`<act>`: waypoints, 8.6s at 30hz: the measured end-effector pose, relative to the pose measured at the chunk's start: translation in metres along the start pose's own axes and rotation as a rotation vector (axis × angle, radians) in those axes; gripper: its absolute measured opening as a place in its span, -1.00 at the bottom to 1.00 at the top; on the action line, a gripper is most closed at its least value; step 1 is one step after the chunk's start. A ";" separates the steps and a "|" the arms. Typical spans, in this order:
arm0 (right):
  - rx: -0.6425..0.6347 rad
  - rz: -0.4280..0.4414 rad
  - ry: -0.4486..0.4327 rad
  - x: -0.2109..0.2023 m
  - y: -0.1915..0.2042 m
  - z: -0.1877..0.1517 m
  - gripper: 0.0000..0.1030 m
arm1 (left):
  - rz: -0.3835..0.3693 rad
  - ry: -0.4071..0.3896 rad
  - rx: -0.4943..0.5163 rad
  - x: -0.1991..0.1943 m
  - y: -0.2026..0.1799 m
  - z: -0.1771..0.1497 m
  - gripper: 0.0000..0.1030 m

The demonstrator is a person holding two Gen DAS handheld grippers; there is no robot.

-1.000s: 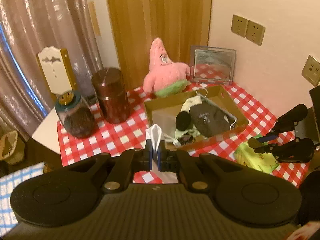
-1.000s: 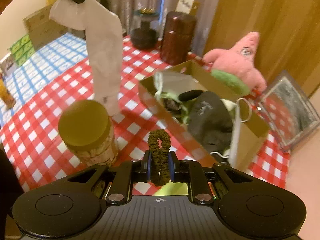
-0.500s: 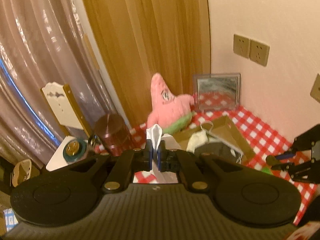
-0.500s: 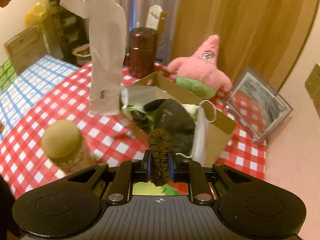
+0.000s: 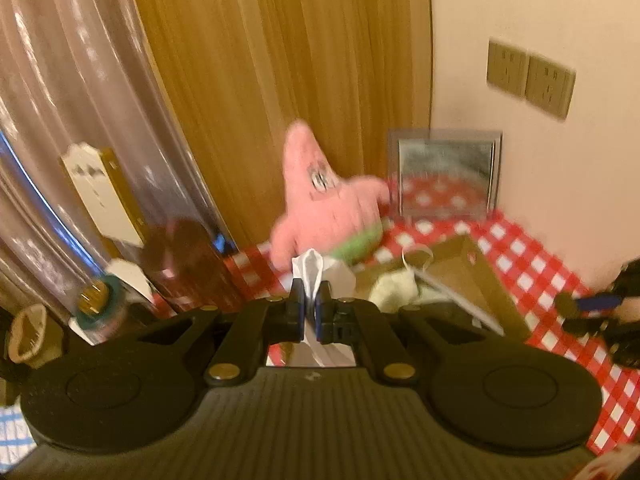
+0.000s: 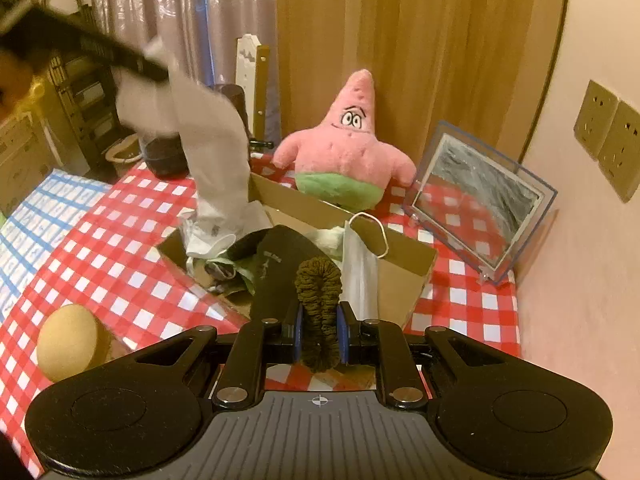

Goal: Organize soft objects

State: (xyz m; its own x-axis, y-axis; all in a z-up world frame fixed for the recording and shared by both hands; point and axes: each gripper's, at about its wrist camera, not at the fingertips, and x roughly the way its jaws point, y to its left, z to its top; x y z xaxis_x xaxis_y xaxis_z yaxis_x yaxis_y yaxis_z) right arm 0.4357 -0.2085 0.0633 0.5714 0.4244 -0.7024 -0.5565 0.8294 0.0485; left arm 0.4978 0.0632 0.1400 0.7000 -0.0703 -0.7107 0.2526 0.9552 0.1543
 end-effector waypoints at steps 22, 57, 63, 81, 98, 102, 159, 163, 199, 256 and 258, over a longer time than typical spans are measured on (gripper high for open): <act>0.065 0.044 0.043 0.067 -0.015 -0.009 -0.66 | -0.047 0.195 0.153 0.121 -0.048 -0.068 -0.93; 0.126 0.162 0.260 0.198 0.006 0.002 -0.66 | -0.211 0.286 -0.076 0.171 0.004 -0.101 -0.15; 0.076 0.050 0.271 0.214 -0.005 -0.007 -0.66 | -0.201 0.249 -0.120 0.168 0.019 -0.099 -0.11; 0.119 -0.011 0.231 0.207 -0.027 -0.013 -0.66 | -0.268 0.340 -0.081 0.215 -0.027 -0.098 -0.11; 0.148 0.053 0.190 0.164 -0.028 -0.009 0.02 | -0.260 0.235 -0.128 0.157 -0.008 -0.089 -0.11; 0.177 0.035 0.176 0.139 -0.031 -0.008 0.09 | -0.242 0.198 -0.169 0.132 0.000 -0.085 -0.09; 0.326 -0.066 -0.057 -0.168 0.103 -0.161 0.71 | 0.060 -0.074 -0.439 -0.209 -0.154 -0.267 0.93; 0.312 -0.080 -0.079 -0.185 0.118 -0.174 0.71 | 0.071 -0.063 -0.445 -0.220 -0.164 -0.287 0.93; 0.237 -0.125 -0.169 -0.266 0.190 -0.257 0.71 | 0.112 -0.118 -0.415 -0.301 -0.237 -0.358 0.94; 0.213 -0.131 -0.181 -0.266 0.198 -0.259 0.71 | 0.103 -0.122 -0.429 -0.301 -0.243 -0.357 0.94; 0.214 -0.131 -0.182 -0.266 0.198 -0.258 0.71 | 0.101 -0.123 -0.430 -0.301 -0.243 -0.357 0.94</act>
State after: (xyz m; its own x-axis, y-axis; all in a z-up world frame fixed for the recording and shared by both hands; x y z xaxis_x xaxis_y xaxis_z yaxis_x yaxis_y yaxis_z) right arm 0.0178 -0.2511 0.0761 0.7395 0.3504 -0.5748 -0.3420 0.9310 0.1276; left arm -0.0128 -0.0452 0.0712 0.7878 0.0207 -0.6156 -0.1029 0.9898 -0.0984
